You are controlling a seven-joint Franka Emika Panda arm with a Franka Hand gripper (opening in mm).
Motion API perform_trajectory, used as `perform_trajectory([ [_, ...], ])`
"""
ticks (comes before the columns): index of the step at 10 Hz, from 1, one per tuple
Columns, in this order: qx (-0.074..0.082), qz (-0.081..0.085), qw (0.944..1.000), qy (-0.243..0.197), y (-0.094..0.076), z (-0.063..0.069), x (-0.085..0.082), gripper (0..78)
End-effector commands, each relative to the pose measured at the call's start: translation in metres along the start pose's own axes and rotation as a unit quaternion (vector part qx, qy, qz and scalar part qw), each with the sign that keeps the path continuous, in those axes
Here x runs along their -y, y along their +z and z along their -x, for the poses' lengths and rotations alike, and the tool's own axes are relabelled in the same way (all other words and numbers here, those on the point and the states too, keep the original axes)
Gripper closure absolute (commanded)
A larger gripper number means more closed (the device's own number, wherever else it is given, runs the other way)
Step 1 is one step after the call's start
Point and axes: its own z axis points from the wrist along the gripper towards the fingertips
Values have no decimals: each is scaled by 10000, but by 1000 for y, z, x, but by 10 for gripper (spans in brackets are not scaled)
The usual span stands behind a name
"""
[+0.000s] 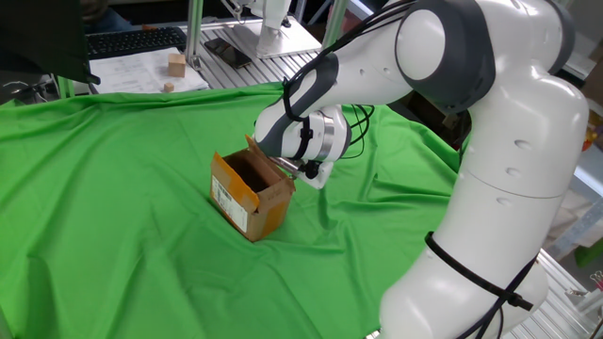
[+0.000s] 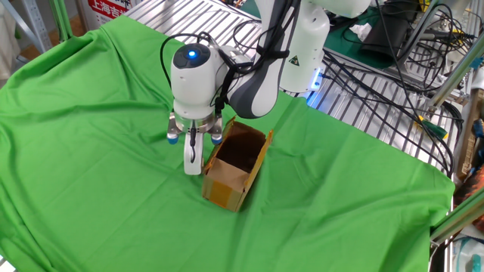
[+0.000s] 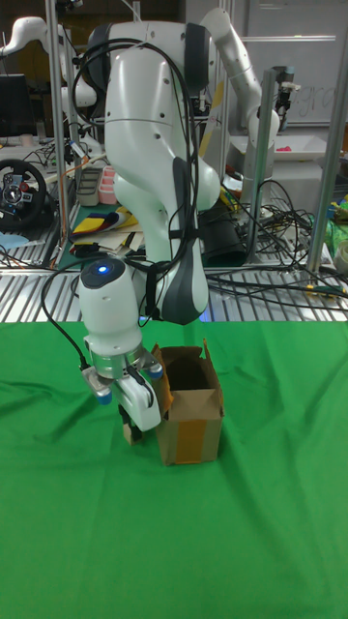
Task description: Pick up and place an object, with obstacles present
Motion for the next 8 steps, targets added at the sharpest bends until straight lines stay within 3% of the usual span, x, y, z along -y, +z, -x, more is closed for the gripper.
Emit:
perform_trajectory([
  [1, 174, -163, 9990, -368, -23, 4, 5, 761],
  [4, 161, -132, 9990, -397, -32, 6, 3, 761],
  [8, 141, -192, 9960, -863, -53, 8, -6, 761],
])
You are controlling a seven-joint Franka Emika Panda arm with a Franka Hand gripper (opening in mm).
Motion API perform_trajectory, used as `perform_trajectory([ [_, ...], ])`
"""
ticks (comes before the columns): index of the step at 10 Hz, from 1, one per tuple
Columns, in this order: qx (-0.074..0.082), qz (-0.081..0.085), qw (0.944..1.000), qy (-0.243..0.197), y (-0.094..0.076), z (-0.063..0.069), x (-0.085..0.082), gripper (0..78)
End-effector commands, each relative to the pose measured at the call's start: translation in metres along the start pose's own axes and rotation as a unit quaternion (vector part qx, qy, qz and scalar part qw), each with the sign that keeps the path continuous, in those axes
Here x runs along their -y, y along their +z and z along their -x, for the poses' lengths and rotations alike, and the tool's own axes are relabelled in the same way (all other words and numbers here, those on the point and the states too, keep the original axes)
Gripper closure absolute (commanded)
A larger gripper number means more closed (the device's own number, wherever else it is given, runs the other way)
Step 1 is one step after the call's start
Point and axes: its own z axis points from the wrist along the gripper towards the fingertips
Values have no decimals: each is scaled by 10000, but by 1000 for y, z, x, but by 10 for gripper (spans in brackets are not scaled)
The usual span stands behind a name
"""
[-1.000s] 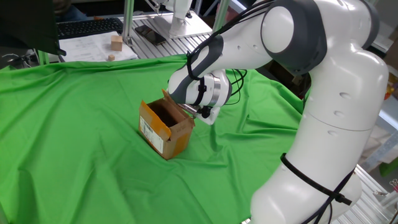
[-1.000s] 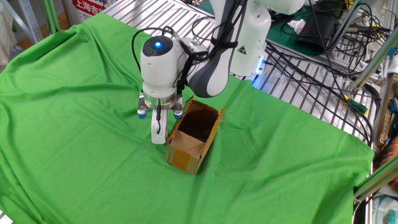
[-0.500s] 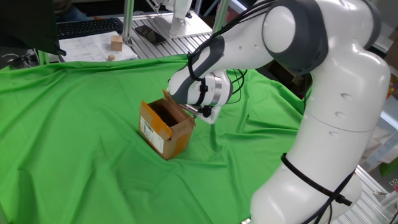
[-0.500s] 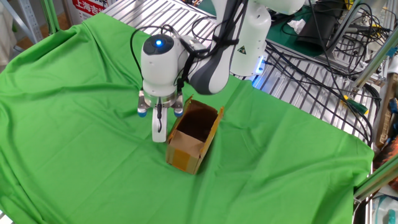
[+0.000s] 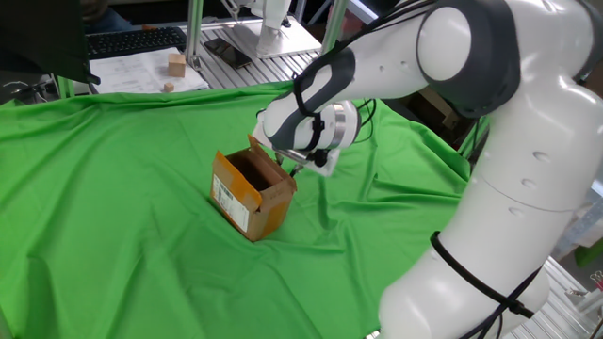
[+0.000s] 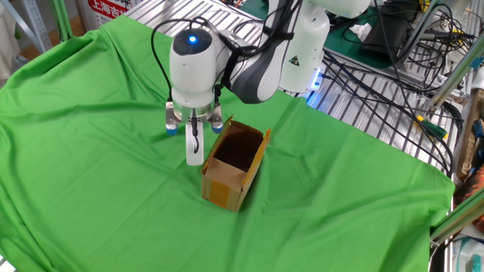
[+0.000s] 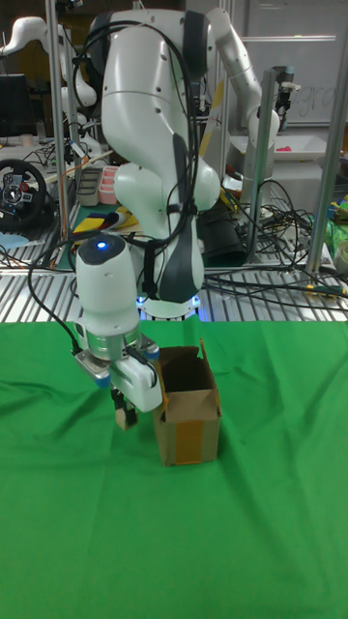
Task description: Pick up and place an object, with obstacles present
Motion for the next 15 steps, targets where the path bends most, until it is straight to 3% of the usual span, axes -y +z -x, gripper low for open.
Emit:
perform_trajectory([
  [1, -10, -51, 9995, -315, -19, 4, -10, 761],
  [4, -134, -280, 9979, -562, -47, 3, -27, 761],
  [7, -170, -315, 9972, -653, -59, 3, -32, 761],
  [8, -181, -317, 9962, -791, -73, 3, -37, 761],
  [11, -255, -368, 9940, -996, -94, 1, -36, 761],
  [15, -261, -372, 9913, -1237, -107, -1, -40, 761],
])
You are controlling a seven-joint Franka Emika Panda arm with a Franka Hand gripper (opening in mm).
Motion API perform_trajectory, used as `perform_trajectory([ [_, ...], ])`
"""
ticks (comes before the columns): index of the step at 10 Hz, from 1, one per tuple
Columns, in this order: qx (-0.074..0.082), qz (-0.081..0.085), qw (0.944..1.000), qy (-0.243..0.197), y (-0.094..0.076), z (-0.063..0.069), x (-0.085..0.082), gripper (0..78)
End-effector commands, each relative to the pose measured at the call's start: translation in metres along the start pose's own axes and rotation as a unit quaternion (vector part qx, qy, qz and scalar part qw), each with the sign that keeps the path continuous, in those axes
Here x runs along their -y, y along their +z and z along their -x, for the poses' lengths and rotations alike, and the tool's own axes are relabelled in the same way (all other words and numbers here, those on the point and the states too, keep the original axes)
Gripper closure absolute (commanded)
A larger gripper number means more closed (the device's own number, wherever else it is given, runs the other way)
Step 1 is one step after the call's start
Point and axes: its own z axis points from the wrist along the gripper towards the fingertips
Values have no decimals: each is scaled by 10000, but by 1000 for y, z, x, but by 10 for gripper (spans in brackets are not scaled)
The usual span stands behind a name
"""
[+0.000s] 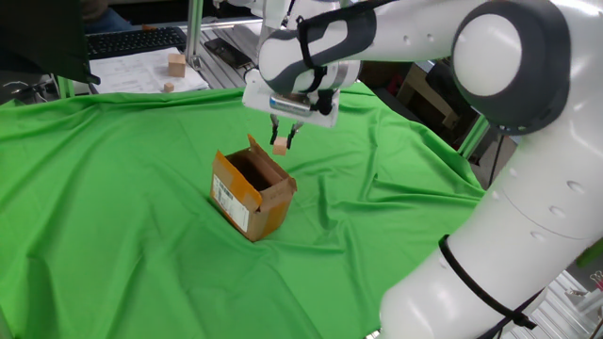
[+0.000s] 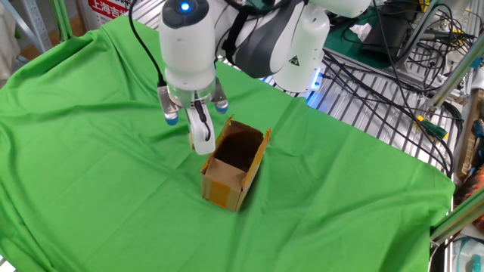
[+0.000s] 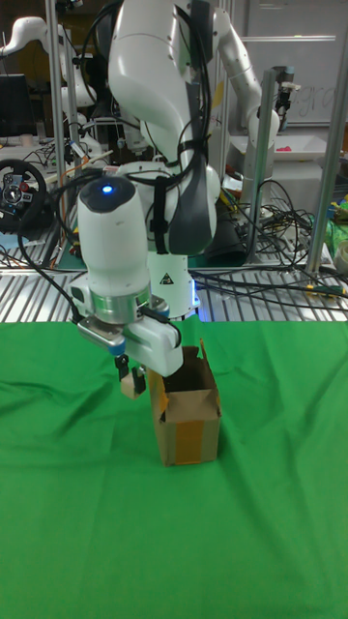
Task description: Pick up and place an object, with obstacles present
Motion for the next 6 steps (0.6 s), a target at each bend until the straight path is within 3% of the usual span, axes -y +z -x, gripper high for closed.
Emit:
perform_trajectory([
  [1, 25, -16, 9995, -326, -16, -2, -4, 761],
  [6, 60, -72, 9990, -447, -17, -2, -4, 761],
])
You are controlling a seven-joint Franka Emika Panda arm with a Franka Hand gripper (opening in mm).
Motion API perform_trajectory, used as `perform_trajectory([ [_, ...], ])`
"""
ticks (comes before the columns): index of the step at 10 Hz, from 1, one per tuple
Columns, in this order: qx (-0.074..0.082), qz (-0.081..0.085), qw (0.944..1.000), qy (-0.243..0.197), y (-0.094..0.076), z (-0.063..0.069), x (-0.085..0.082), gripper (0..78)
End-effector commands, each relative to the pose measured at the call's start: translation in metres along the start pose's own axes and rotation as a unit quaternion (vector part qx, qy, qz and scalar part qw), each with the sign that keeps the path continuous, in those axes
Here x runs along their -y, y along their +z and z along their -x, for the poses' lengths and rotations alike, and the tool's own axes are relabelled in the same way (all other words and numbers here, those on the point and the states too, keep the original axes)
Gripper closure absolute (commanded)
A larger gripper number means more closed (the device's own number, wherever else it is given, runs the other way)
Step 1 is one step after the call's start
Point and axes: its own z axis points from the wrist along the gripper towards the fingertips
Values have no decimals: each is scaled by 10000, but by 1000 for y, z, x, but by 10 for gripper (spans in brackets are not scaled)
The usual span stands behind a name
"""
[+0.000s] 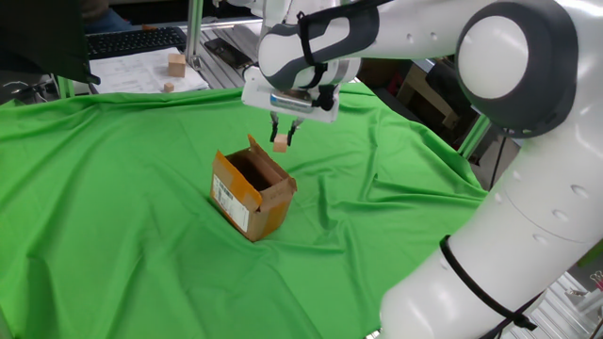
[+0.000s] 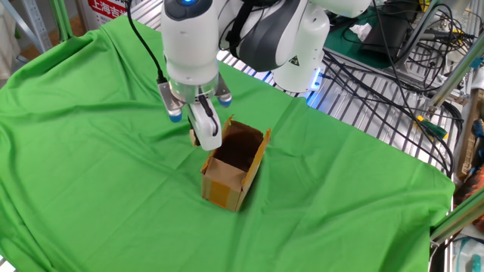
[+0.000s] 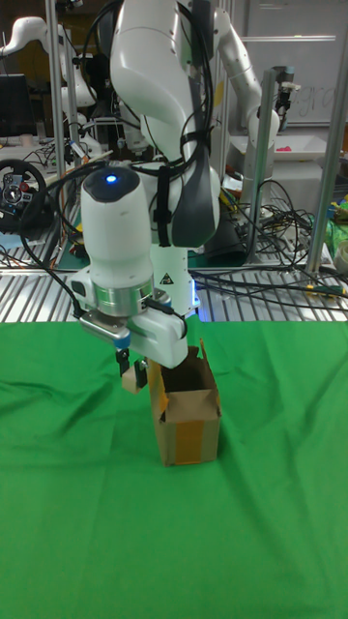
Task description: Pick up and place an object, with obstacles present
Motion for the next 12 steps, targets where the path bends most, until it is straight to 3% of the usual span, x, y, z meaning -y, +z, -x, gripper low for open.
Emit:
perform_trajectory([
  [1, 50, -43, 9990, -438, -8, 0, -2, 761],
  [3, 181, 43, 9962, -848, -8, 0, -2, 761],
  [6, 280, 149, 9878, -1525, -8, 0, -2, 761],
  [12, 277, 156, 9813, -1899, -10, 0, -1, 761],
])
